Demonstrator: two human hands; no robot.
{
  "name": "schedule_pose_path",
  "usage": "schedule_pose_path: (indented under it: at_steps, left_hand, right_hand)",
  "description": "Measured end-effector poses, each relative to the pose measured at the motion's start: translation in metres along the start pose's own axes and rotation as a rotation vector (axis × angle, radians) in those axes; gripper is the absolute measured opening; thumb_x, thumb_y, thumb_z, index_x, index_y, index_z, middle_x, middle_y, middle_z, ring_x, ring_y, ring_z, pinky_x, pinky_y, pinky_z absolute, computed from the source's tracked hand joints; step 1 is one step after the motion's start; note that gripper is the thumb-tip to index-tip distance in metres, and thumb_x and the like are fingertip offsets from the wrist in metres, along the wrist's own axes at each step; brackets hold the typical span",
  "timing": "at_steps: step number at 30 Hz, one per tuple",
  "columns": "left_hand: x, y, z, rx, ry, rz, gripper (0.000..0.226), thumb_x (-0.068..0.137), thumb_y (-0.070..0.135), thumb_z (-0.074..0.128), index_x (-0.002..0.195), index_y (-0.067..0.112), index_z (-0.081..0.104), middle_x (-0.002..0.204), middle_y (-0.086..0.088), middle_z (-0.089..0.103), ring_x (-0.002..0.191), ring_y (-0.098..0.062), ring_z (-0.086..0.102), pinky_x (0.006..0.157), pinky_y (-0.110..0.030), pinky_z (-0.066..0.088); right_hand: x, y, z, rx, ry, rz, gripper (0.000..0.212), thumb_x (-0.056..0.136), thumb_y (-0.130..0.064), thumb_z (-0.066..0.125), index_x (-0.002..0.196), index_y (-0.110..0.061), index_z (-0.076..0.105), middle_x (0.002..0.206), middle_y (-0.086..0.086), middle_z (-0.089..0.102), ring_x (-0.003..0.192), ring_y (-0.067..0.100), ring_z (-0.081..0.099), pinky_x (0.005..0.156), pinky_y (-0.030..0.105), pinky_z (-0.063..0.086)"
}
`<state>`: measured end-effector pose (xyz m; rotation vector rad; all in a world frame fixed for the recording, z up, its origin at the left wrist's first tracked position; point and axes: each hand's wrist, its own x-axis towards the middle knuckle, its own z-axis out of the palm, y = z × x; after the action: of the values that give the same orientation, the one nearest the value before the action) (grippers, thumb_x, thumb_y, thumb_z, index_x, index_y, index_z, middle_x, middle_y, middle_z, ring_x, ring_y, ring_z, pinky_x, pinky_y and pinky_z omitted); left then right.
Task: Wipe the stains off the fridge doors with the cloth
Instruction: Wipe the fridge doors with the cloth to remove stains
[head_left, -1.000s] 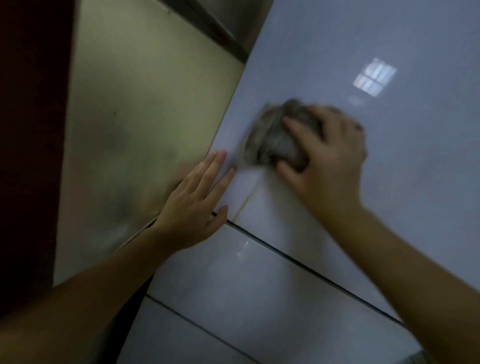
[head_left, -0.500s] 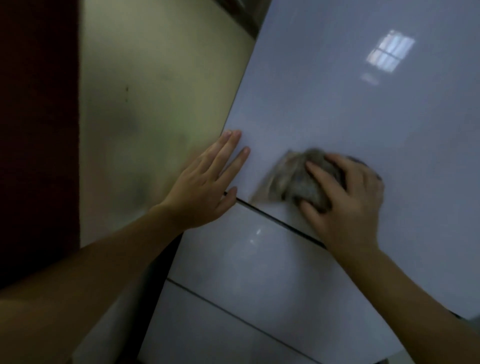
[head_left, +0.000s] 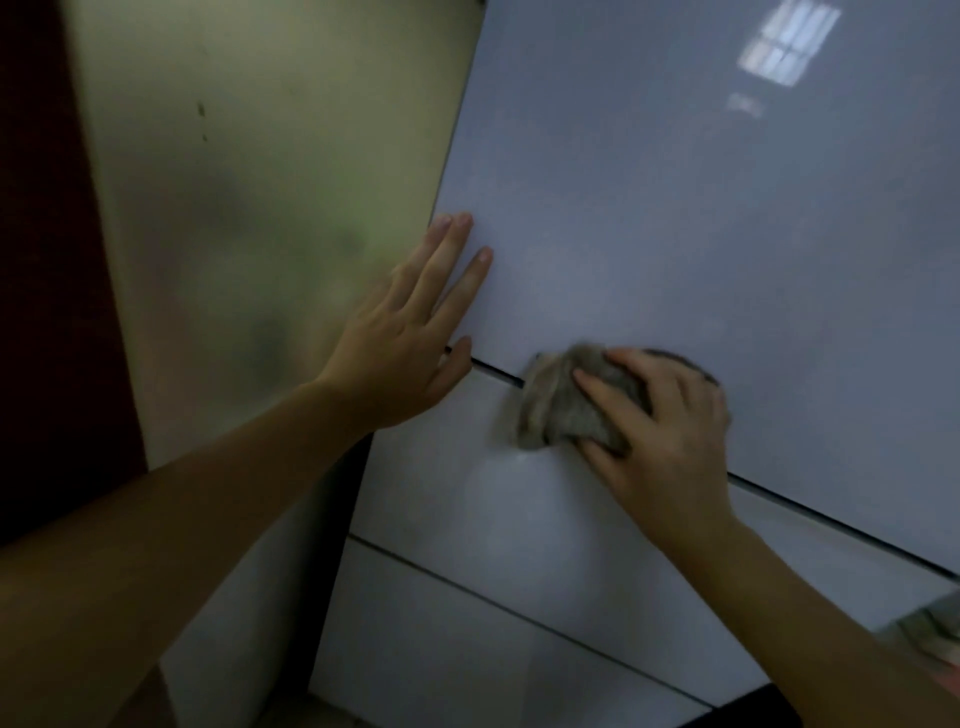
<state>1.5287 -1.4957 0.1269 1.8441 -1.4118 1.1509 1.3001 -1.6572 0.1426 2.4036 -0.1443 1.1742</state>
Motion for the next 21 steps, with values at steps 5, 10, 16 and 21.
schedule_pose_path:
  at_steps: [5,10,16,21]
  left_hand:
    - [-0.002,0.0,0.003,0.007,-0.019,0.001,0.073,0.096,0.029,0.054,0.156,0.0,0.023,0.164,-0.027,0.015,0.155,-0.04,0.012,0.126,-0.045,0.021]
    - [-0.003,0.003,0.0,-0.015,-0.041,-0.022,0.071,0.097,0.029,0.047,0.157,0.0,0.022,0.164,-0.026,0.013,0.155,-0.039,0.011,0.126,-0.042,0.017]
    - [-0.003,0.009,0.001,-0.068,-0.05,-0.077,0.071,0.098,0.027,0.049,0.157,0.002,0.02,0.166,-0.022,0.01,0.156,-0.036,0.008,0.127,-0.046,0.02]
    - [-0.005,0.011,0.004,-0.095,-0.035,-0.092,0.073,0.096,0.027,0.048,0.158,0.005,0.018,0.167,-0.019,0.007,0.157,-0.034,0.006,0.126,-0.048,0.02]
  right_hand:
    - [0.05,-0.023,0.014,0.051,0.136,0.092,0.044,0.082,-0.034,0.079,0.124,-0.021,0.074,0.132,0.013,0.064,0.116,0.039,0.058,0.095,0.047,0.04]
    - [0.011,-0.034,0.029,0.048,0.039,0.015,0.042,0.085,-0.034,0.076,0.126,-0.024,0.073,0.136,0.01,0.065,0.12,0.033,0.053,0.095,0.045,0.041]
    - [-0.002,0.038,-0.038,0.04,0.044,0.085,0.045,0.082,-0.03,0.083,0.123,-0.014,0.075,0.13,0.019,0.064,0.11,0.044,0.062,0.095,0.048,0.043]
    - [0.117,0.063,-0.082,0.052,0.281,0.181,0.046,0.08,-0.03,0.081,0.123,-0.016,0.074,0.129,0.018,0.062,0.109,0.04,0.058,0.094,0.038,0.039]
